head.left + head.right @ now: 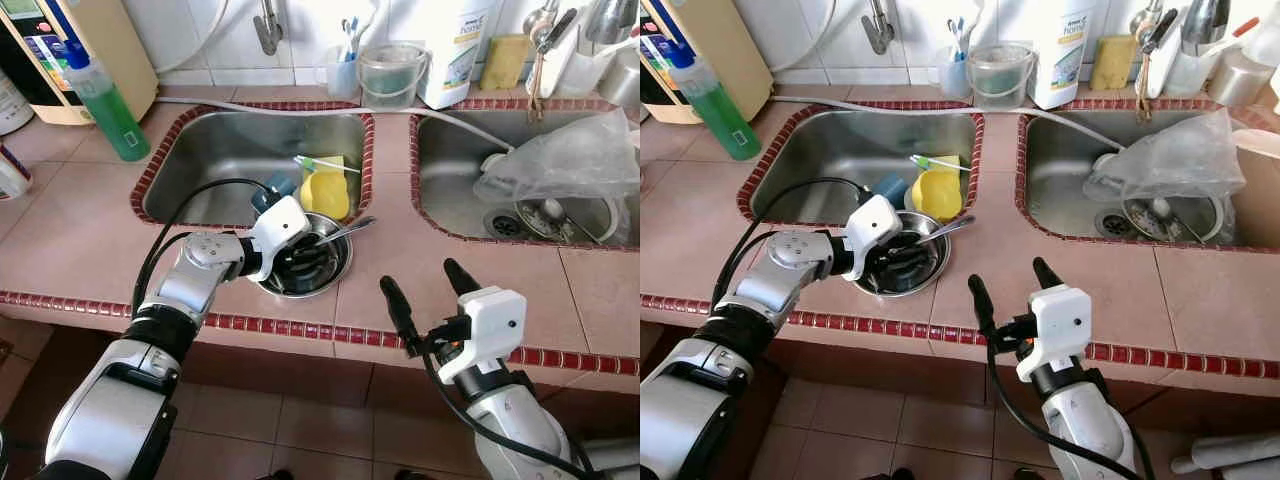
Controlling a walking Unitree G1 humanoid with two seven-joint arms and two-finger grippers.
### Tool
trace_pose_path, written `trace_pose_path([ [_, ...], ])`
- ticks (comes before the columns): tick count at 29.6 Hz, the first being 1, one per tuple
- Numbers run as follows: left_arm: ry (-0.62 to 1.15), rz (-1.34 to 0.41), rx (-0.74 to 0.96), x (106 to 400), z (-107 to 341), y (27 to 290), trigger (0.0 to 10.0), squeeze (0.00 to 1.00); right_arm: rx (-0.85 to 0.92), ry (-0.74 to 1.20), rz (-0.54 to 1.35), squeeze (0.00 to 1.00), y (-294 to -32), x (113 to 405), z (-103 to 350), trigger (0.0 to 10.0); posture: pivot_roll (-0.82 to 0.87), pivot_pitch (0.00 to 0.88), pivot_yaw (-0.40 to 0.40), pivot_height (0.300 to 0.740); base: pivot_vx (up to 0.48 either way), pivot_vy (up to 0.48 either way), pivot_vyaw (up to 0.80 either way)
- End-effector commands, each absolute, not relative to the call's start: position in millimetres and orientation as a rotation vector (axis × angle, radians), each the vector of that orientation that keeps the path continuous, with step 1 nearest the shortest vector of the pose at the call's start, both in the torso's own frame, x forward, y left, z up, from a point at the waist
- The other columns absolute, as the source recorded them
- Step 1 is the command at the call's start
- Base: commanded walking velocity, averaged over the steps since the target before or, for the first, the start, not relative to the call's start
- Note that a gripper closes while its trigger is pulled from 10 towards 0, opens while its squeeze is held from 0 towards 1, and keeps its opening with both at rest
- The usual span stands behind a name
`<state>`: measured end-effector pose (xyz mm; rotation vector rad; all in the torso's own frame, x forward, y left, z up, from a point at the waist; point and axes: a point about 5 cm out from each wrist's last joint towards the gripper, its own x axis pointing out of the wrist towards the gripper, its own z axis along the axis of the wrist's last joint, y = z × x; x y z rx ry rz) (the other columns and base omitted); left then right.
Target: Kitchen organization
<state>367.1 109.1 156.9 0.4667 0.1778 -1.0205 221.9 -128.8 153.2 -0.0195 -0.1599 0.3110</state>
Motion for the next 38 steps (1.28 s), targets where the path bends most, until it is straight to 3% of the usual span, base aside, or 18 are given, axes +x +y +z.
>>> trace_pose_path([
  [1,0.184,-1.035,0.493,368,161,113,0.0,0.00,-0.020,-0.163,0.316,0.00,-129,224,153,10.0,-0.17,0.129,0.131,0.740,0.000,0.000,0.00],
  [15,0.191,-1.144,0.477,359,160,110,0.0,0.00,-0.021,-0.179,0.340,0.00,-128,230,154,10.0,-0.17,0.119,0.123,0.740,0.000,0.000,0.00],
  [24,0.149,-1.134,0.435,363,176,111,0.0,0.00,-0.009,-0.184,0.391,0.00,-126,233,156,10.0,-0.17,0.108,0.115,0.740,0.000,0.000,0.00],
  [32,0.103,-1.109,0.416,369,192,113,0.0,0.00,0.037,-0.158,0.559,0.00,-115,229,156,10.0,-0.17,0.096,0.108,0.740,0.000,0.000,0.00],
  [38,0.086,-1.084,0.396,373,198,114,0.0,0.00,0.029,-0.163,0.553,0.00,-116,231,156,10.0,-0.17,0.089,0.108,0.740,0.000,0.000,0.00],
])
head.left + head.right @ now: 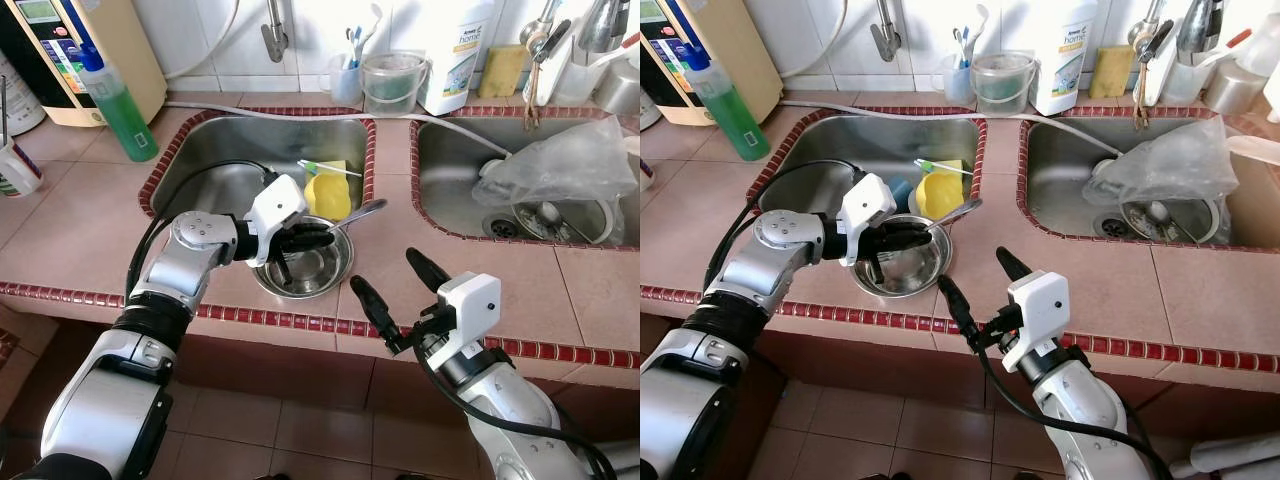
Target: Kitchen organization
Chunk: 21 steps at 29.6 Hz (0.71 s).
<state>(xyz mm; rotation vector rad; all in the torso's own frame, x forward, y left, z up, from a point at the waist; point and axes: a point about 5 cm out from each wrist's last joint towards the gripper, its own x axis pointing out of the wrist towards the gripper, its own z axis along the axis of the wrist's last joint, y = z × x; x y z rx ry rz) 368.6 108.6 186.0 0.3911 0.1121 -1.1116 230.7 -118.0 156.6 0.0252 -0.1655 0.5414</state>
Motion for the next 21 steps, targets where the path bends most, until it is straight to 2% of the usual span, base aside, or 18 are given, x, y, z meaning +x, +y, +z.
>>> trace_pose_path([
  [1,0.086,-1.084,0.396,373,198,114,0.0,0.00,0.029,-0.163,0.553,0.00,-116,231,156,10.0,-0.17,0.089,0.108,0.740,0.000,0.000,0.00],
  [2,0.079,-1.073,0.384,374,200,114,0.4,0.00,0.032,-0.165,0.555,0.00,-116,232,157,10.0,-0.17,0.089,0.108,0.740,0.000,0.000,0.00],
  [3,0.035,-1.001,0.350,381,209,112,10.0,0.00,0.037,-0.186,0.549,0.00,-117,235,161,10.0,-0.17,0.074,0.106,0.740,0.000,0.000,0.00],
  [11,-0.071,-0.805,0.258,395,224,108,10.0,0.00,0.056,-0.250,0.502,0.00,-117,244,172,10.0,-0.18,0.055,0.104,0.740,0.000,0.000,0.00],
  [15,-0.054,-0.734,0.214,400,223,108,10.0,0.00,0.059,-0.261,0.500,0.00,-116,245,174,10.0,-0.18,0.051,0.104,0.740,0.000,0.000,0.00],
  [17,-0.011,-0.587,0.144,407,218,115,10.0,0.00,0.074,-0.283,0.490,0.00,-116,247,178,10.0,-0.19,0.042,0.102,0.740,0.000,0.000,0.00],
  [21,0.017,-0.515,0.135,408,210,119,10.0,0.00,0.088,-0.306,0.464,0.00,-117,249,182,10.0,-0.19,0.037,0.100,0.740,0.000,0.000,0.00],
])
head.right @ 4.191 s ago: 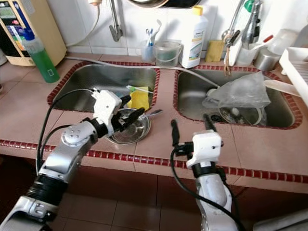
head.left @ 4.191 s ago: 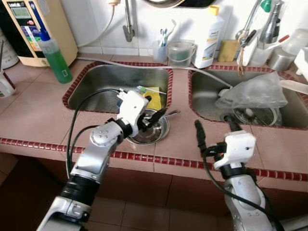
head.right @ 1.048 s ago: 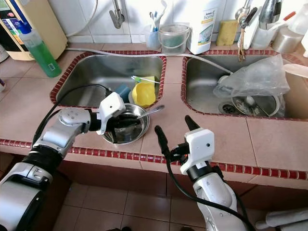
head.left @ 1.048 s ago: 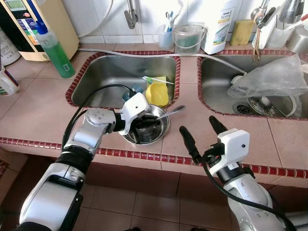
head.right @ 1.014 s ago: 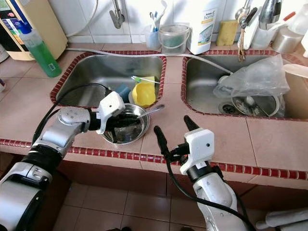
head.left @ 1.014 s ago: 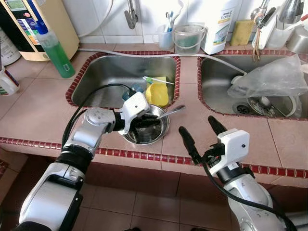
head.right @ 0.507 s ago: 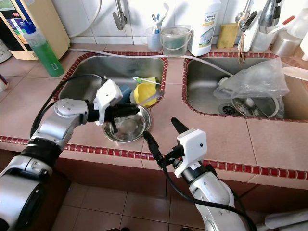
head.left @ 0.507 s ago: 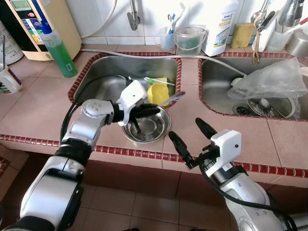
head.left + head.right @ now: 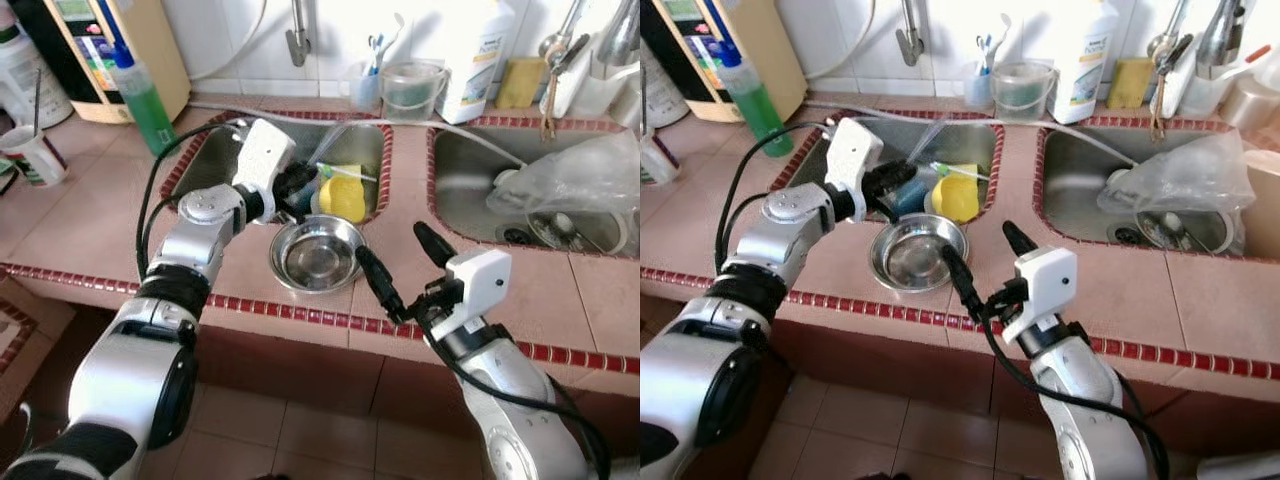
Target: Kitchen organization
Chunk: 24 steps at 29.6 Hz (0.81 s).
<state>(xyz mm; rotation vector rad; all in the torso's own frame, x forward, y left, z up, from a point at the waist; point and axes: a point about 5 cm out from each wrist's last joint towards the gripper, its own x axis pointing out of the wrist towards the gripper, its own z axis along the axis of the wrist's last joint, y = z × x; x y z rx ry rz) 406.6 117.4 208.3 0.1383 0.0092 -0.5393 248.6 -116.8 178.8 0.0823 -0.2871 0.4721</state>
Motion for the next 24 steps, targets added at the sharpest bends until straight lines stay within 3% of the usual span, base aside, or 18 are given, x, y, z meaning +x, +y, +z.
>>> trace_pose_path([
  [1,0.026,-0.486,0.126,408,204,119,10.0,0.00,0.105,-0.318,0.435,0.00,-118,251,184,10.0,-0.19,0.035,0.097,0.740,0.000,0.000,0.00],
  [19,0.061,-0.404,0.096,410,196,124,10.0,0.00,0.123,-0.309,0.476,0.00,-108,252,183,10.0,-0.18,0.053,0.097,0.740,0.000,0.000,0.00],
  [24,0.062,-0.406,0.100,410,196,123,10.0,0.00,0.130,-0.308,0.484,0.00,-105,252,183,10.0,-0.18,0.055,0.098,0.740,0.286,0.000,0.00],
])
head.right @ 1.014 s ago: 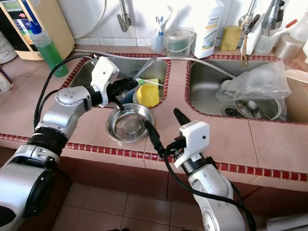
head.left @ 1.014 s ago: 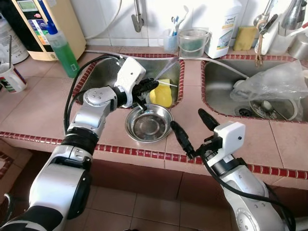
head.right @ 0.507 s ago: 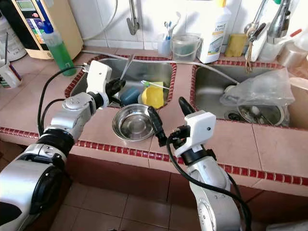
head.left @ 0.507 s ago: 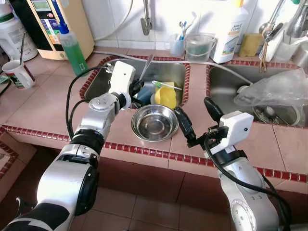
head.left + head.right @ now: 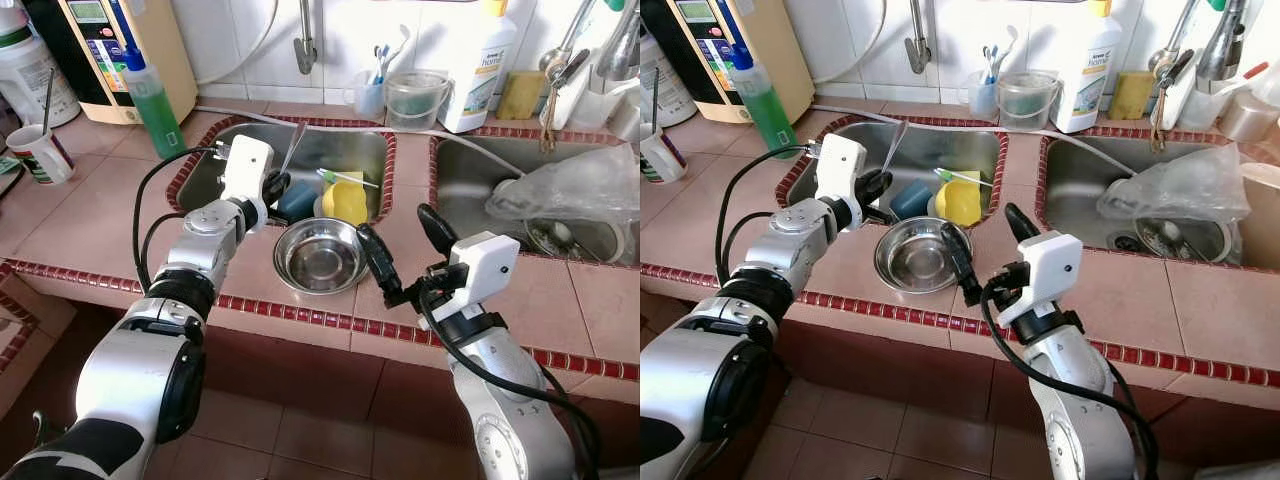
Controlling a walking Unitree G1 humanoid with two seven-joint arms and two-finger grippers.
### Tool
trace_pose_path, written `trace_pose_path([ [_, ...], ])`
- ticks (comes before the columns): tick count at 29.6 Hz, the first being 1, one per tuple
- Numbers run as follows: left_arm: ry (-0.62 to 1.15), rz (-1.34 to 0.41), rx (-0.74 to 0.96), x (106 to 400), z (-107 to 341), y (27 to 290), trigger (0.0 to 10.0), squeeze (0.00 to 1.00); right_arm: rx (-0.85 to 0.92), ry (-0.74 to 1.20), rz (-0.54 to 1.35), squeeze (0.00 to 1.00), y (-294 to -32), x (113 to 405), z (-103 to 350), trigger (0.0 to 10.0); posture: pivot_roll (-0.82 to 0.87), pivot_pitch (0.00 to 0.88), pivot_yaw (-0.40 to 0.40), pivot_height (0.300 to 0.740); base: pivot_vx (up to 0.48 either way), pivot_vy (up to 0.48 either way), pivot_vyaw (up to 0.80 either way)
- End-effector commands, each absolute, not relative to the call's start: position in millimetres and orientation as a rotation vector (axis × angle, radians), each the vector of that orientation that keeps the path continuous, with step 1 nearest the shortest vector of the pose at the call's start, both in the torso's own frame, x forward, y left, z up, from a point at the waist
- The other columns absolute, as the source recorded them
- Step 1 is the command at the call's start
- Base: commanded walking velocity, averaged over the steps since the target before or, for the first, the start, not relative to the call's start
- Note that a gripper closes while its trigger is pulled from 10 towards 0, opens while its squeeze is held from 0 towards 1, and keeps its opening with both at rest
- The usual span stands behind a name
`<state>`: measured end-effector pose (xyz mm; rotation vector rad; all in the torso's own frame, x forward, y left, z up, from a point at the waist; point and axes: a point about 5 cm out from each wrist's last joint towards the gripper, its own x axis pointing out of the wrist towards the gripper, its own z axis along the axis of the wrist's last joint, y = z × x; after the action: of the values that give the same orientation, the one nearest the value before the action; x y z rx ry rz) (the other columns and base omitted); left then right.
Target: Kitchen organization
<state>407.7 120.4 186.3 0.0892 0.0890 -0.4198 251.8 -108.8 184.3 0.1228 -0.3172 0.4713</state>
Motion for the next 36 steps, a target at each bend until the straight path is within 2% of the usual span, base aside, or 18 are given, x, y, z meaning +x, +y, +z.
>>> trace_pose_path([
  [1,0.062,-0.406,0.099,410,196,124,10.0,0.00,0.131,-0.308,0.484,0.00,-105,252,183,10.0,-0.18,0.056,0.099,0.740,0.296,0.000,0.00],
  [26,0.064,-0.421,0.097,411,197,124,10.0,0.00,0.130,-0.278,0.497,0.00,-103,250,178,10.0,-0.18,0.062,0.099,0.740,0.292,0.000,0.00],
  [36,0.083,-0.434,0.116,410,192,123,10.0,0.00,0.140,-0.211,0.513,0.00,-101,242,169,10.0,-0.18,0.064,0.101,0.740,0.000,0.000,0.00],
])
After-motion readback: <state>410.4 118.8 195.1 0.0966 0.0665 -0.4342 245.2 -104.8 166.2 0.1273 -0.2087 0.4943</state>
